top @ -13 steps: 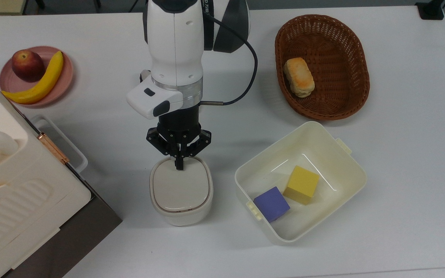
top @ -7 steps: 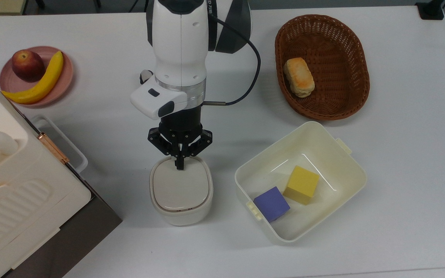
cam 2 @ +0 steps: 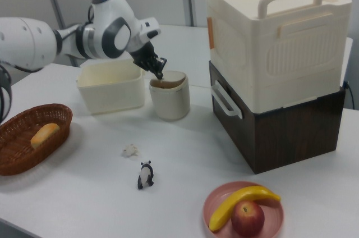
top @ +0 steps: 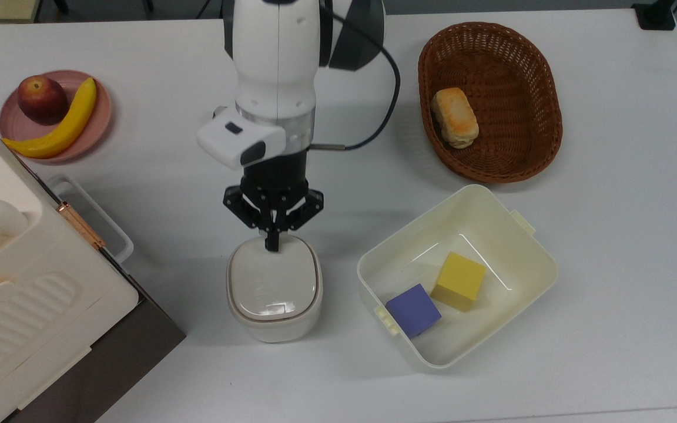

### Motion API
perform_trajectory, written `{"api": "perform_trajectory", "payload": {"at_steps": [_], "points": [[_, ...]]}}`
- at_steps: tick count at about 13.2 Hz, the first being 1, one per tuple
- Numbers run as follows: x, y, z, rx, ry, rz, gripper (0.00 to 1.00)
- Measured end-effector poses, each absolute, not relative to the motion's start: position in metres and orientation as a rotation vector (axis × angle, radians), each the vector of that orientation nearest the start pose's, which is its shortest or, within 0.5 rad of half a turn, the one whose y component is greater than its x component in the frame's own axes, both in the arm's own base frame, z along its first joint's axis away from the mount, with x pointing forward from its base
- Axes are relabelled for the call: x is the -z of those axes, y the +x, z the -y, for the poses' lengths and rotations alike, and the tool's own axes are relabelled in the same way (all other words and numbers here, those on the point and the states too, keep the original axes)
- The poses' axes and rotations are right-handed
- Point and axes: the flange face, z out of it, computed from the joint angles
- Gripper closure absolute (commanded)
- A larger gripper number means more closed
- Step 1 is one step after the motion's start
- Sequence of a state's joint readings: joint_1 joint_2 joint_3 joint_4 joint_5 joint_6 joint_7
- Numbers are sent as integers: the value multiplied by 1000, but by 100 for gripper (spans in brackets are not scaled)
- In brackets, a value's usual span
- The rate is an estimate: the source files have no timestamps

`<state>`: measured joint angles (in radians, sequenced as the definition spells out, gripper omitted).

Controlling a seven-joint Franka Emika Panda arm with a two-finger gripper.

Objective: Open the trash can

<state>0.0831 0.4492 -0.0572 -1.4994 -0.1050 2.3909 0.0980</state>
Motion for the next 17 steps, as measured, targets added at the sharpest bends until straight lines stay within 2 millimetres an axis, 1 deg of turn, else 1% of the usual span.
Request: {"api": "perform_trajectory", "payload": {"at_steps": [2, 3, 5, 6, 7, 8, 10, 12, 13, 15, 17], "points": [[-492, 707, -21, 649, -3142, -47, 91], [-521, 691, -15, 593, -3145, -77, 87], [-551, 667, -9, 511, -3155, -103, 74], [-560, 656, -6, 458, -3163, -113, 55], [-567, 646, -5, 401, -3172, -120, 21], [-571, 637, -4, 336, -3181, -126, 0], [-576, 619, -3, 193, -3197, -133, 0], [-585, 602, -3, 91, -3203, -135, 0], [-588, 600, -3, 87, -3203, -136, 0], [-598, 595, 6, 113, -3200, -161, 0], [-615, 587, 29, 155, -3194, -217, 0]]}}
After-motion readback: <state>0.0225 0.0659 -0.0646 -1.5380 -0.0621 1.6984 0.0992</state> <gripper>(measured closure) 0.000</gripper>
